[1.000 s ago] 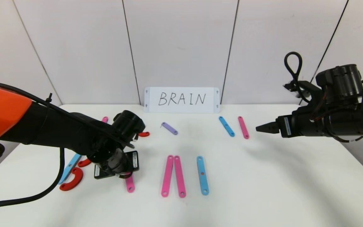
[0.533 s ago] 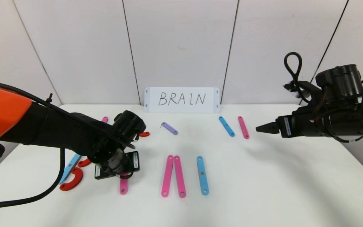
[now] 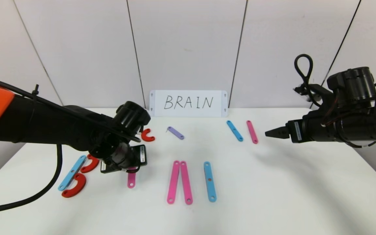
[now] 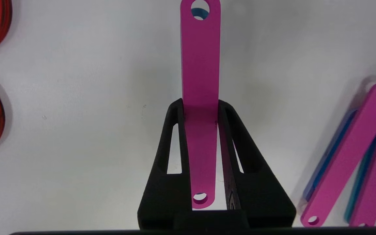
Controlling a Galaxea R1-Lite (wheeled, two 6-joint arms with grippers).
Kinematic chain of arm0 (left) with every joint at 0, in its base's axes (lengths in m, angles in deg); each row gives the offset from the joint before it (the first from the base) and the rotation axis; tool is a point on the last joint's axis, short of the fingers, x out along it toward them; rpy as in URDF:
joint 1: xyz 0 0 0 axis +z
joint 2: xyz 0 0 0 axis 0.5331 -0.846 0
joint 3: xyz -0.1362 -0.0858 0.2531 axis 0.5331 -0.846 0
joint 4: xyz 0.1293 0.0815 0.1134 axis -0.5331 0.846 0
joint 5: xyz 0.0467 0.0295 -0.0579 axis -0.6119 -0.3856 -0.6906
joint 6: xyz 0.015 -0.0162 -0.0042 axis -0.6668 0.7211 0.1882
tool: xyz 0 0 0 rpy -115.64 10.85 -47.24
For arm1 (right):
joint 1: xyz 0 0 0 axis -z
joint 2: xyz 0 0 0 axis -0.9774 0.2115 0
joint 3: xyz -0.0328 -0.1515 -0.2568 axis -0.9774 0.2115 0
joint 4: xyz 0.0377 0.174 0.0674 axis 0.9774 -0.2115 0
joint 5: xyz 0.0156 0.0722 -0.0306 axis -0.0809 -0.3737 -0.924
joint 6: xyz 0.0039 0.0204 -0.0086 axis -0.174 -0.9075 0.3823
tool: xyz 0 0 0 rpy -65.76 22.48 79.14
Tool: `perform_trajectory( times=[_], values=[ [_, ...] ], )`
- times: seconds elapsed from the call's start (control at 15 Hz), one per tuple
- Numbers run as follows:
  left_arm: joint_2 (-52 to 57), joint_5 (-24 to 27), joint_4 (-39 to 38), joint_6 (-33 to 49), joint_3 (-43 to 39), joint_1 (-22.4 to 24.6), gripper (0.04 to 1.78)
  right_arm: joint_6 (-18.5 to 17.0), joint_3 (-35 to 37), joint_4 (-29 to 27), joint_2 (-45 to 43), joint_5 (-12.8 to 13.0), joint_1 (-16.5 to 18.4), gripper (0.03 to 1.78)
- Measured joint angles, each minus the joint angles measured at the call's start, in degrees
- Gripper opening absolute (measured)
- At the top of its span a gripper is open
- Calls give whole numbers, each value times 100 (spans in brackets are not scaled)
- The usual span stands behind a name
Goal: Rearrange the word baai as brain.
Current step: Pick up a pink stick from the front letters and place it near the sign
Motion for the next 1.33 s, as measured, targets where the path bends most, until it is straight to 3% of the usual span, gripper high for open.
perform_trajectory(
  times=[0.4,0.67,0.8,1.33],
  values=[
    [33,483,33,-1062,1085,2,30,-22,61,-24,-129,0,11,173],
    [-174,1852,-38,-1467,1863,-5,30,-33,83,-27,-244,-9,10,173],
    [-430,2248,-245,-1652,2216,-2,30,-33,83,-27,-291,-10,5,173],
    [-1635,2631,-1849,-2177,2734,-206,30,-33,139,-27,-446,-10,10,173]
  ],
)
